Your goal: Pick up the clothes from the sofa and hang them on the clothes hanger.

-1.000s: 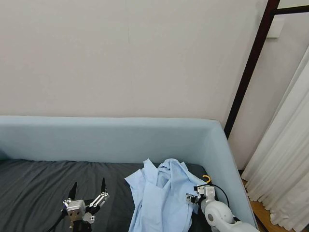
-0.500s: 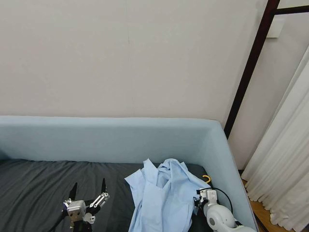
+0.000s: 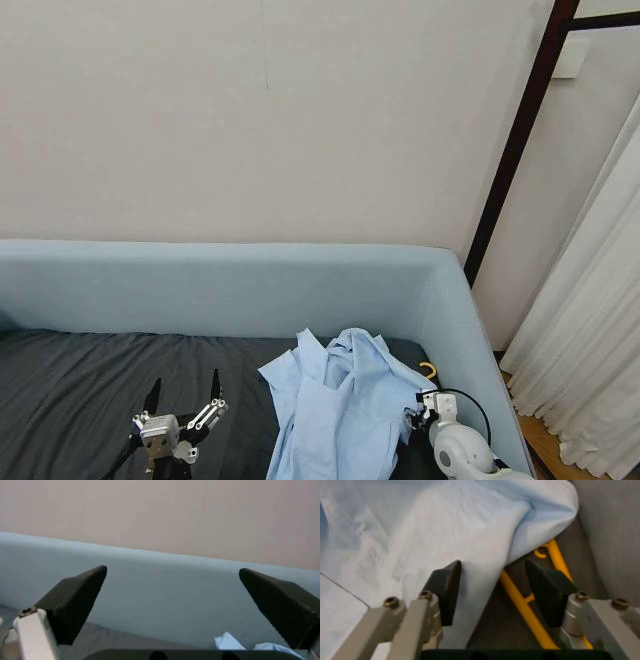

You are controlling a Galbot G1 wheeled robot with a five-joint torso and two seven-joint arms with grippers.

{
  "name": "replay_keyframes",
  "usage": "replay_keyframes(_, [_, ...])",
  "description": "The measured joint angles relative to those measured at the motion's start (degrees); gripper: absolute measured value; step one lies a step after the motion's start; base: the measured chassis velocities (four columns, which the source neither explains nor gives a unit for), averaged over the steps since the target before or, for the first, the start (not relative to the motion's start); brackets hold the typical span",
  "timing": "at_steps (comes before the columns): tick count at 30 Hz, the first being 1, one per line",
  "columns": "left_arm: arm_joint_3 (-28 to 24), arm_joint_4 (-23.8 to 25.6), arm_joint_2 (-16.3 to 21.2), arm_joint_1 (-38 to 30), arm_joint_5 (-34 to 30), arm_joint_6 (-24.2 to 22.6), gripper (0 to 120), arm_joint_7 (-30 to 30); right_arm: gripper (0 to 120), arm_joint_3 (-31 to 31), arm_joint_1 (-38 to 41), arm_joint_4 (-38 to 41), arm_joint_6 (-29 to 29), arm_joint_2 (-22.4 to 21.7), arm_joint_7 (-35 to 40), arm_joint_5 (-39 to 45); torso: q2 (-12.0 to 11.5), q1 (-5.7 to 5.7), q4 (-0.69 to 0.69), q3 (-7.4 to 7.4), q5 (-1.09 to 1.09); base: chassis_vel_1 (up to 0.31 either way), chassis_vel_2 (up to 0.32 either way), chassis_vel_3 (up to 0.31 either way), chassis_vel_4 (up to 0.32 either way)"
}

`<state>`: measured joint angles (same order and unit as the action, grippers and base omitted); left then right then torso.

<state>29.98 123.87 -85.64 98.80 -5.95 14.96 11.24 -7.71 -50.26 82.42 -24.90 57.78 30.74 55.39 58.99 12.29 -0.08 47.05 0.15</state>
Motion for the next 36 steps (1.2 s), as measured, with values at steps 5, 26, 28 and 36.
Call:
replay_keyframes(5, [0.3, 0.0, 0.2, 0.1, 0.0, 0.3, 100, 0.0, 29, -0.3, -0.1, -0.3, 0.4, 0.4, -0.4, -0.2, 0.0, 0.00, 0.00, 0.00, 0.00, 0.000, 0.000, 0.000, 0.000])
replay_keyframes(26, [0.2, -1.7, 1.0, -1.4, -0.3, 0.4, 100, 0.2, 0, -4.2, -8.5, 16.6, -0.7, -9.8, -2.6, -0.9, 0.0, 0.00, -0.01, 0.00, -0.01, 0.000, 0.000, 0.000, 0.000])
replay_keyframes(28, [0.2, -1.7, 1.1, -1.5, -0.4, 0.4, 100, 0.2, 0, -4.7, -9.6, 19.2, -1.4, -11.3, -2.5, -0.8, 0.0, -0.01, -0.02, 0.00, -0.01, 0.000, 0.000, 0.000, 0.000])
replay_keyframes(36, [0.4, -1.9, 1.4, -1.9, -0.9, 0.4, 100, 0.3, 0, -6.6, -19.5, 34.3, -5.1, -17.6, -1.6, -1.4, 0.0, -0.01, -0.01, -0.01, -0.01, 0.000, 0.000, 0.000, 0.000])
